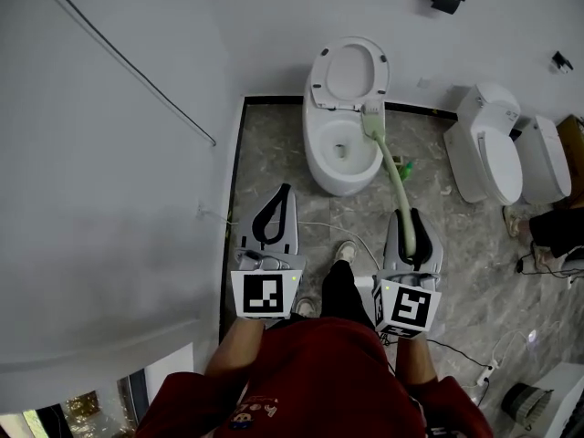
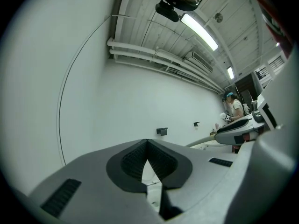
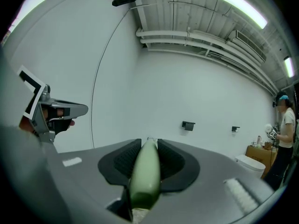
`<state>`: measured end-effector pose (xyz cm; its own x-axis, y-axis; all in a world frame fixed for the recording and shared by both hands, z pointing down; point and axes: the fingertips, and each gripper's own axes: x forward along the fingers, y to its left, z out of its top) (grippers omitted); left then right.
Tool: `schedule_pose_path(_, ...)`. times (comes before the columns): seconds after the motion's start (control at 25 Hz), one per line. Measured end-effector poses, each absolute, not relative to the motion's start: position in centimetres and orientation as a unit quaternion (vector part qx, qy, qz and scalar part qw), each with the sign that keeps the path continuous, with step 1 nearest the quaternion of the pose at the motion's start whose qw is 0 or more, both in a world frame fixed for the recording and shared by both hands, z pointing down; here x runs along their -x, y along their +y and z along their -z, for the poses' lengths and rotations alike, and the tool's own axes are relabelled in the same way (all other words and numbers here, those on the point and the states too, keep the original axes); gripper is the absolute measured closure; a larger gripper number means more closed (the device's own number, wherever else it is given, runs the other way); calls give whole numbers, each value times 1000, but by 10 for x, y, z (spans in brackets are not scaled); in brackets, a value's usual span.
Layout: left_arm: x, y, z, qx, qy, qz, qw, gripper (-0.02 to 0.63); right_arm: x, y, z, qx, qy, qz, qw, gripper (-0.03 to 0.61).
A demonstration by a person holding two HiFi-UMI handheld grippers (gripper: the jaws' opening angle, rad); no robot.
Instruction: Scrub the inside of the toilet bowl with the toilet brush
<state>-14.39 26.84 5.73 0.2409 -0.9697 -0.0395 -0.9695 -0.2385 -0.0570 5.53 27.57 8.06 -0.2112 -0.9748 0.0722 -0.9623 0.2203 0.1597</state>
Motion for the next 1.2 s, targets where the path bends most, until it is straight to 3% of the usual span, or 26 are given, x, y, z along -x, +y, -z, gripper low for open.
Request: schedule_pose_path(1.2,6,8,-82,796,601,62,38,607,-173,17,-129,-617,-781,-43,79,459)
